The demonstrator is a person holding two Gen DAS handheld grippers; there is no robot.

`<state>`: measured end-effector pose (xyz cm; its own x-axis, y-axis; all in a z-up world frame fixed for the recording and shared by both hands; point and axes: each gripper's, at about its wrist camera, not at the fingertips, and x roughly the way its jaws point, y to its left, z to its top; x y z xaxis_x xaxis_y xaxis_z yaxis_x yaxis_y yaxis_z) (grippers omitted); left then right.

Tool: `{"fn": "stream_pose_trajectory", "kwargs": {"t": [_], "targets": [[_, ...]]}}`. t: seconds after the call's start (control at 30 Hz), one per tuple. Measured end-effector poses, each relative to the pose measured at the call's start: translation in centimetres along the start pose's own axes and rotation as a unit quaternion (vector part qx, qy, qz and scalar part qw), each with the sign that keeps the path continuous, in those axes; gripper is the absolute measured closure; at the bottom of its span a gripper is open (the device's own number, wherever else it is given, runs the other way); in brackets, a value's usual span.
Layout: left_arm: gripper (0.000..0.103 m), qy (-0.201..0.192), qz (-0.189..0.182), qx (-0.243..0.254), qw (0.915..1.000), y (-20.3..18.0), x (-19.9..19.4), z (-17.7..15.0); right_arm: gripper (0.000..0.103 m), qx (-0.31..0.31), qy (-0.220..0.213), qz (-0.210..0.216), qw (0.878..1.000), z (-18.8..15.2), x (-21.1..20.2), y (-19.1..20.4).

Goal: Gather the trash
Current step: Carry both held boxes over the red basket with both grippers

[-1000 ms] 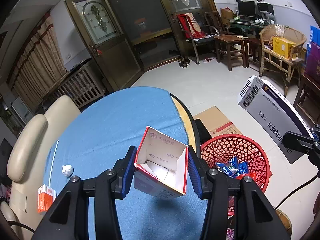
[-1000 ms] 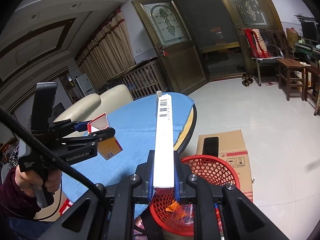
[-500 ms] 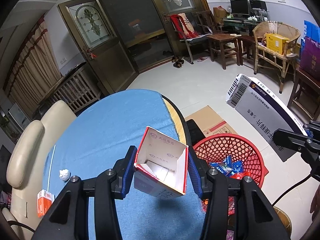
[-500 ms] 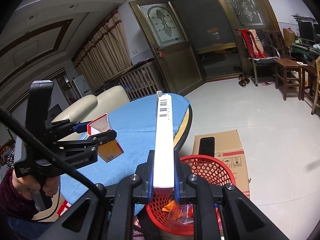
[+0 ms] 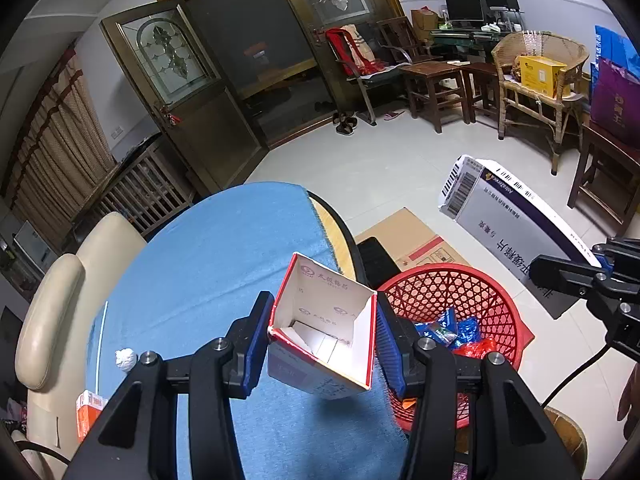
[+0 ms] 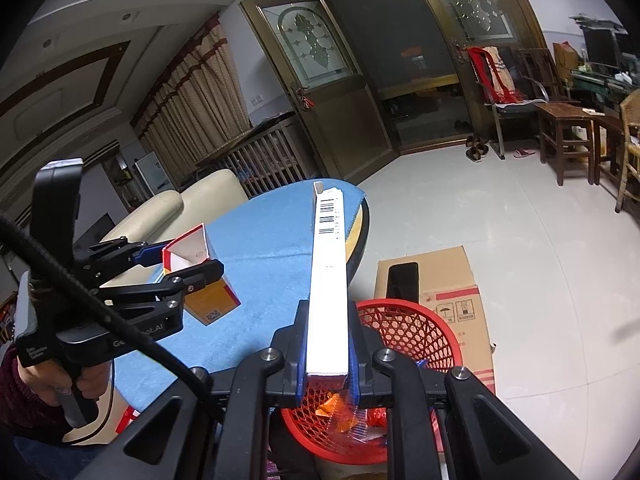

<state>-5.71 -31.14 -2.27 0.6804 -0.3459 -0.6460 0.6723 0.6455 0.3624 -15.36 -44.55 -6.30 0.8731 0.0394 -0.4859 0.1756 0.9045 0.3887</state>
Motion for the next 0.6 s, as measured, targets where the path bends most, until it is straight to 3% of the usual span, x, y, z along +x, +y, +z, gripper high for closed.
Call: {"fn": "stream_pose_trajectory", "kwargs": {"t": [0.6], "targets": [[0.052,0.001,-0.013,0.017,0.9998,-1.4,0.6,0.1,0.086,0.024,0.013,-0.004,1.000,-0.9,0.9,-1.5]]}}
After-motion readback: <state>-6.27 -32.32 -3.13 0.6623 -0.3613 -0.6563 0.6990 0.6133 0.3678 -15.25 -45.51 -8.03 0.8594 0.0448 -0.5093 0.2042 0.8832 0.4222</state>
